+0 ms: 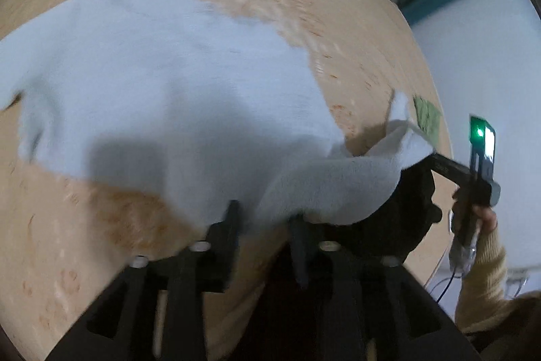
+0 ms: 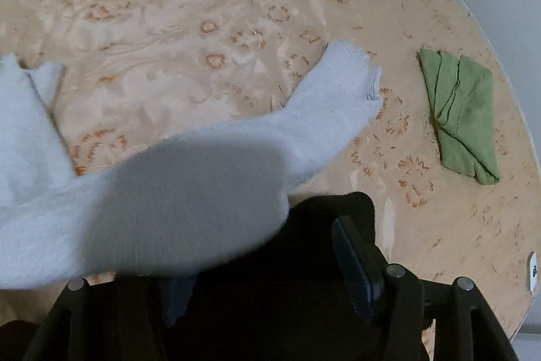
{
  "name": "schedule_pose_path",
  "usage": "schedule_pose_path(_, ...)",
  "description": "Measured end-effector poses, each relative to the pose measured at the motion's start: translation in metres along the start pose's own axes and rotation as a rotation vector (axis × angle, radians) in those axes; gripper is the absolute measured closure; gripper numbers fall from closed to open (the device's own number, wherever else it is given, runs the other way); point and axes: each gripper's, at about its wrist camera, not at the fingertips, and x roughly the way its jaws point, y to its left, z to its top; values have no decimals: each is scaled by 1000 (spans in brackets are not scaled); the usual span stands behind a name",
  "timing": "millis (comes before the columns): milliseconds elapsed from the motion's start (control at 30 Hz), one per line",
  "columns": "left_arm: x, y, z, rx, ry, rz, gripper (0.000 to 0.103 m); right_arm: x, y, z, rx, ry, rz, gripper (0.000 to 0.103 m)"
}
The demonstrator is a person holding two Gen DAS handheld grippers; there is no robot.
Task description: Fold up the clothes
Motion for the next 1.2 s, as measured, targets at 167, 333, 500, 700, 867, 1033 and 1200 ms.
schedule_pose_path(167, -42, 9, -12, -18, -117, 21, 26, -18, -15, 37, 88, -70, -50, 40)
schedule_pose_path(333, -56, 38, 12, -94, -230, 177, 22, -31, 20, 72, 28, -185, 423, 39)
schedule_pose_path(500, -22, 120, 48, -333, -208, 378, 22, 37, 140, 115, -171, -72, 548, 39)
schedule_pose_path(700, 12, 187, 49, -534, -143, 375, 22, 95, 202, 140, -147, 41, 629, 38)
schedule_pose_path(867, 38, 197, 55, -566, -125, 273, 22, 101, 211, 143, -124, 50, 636, 50)
schedule_pose_path(1033, 47, 184, 64, -533, -163, 250, 73, 95, 211, 149, -115, 64, 670, 87)
schedule_pose_path(1200, 12, 179, 57, -534, -294, 300, 76, 69, 198, 175, -81, -61, 584, 87)
